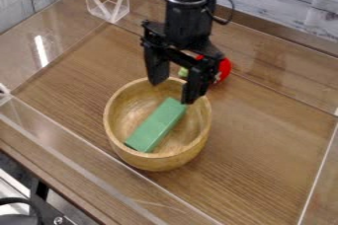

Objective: Remove the green stick from the brown bowl and put it on the table

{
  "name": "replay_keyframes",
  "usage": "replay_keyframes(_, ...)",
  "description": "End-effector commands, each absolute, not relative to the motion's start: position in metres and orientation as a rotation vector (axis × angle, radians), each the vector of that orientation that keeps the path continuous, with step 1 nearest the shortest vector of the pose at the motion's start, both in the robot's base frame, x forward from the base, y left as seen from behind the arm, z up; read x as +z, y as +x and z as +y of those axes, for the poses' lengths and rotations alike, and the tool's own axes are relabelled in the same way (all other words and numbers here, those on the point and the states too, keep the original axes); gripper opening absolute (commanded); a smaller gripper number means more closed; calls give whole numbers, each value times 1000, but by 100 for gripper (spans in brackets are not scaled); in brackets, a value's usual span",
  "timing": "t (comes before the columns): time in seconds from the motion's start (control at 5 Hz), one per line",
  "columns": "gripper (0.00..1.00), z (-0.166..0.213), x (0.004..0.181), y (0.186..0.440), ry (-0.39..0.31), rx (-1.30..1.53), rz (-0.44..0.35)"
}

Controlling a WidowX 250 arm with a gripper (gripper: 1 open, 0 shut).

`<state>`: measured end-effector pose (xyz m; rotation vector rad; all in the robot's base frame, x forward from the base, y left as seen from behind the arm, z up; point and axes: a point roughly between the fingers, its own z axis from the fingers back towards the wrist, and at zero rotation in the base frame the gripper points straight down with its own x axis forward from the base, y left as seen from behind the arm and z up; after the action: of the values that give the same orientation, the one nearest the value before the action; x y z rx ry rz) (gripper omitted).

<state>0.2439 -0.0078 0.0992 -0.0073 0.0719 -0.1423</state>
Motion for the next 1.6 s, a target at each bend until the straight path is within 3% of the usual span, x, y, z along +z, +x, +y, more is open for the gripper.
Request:
replay_keyframes(0.0, 100, -4, 107, 236, 3, -187, 9)
replay_keyframes(0.8, 100, -3, 67, 235, 6, -92, -72)
replay_keyframes(1.4, 100, 6, 54, 263, 3, 63, -122)
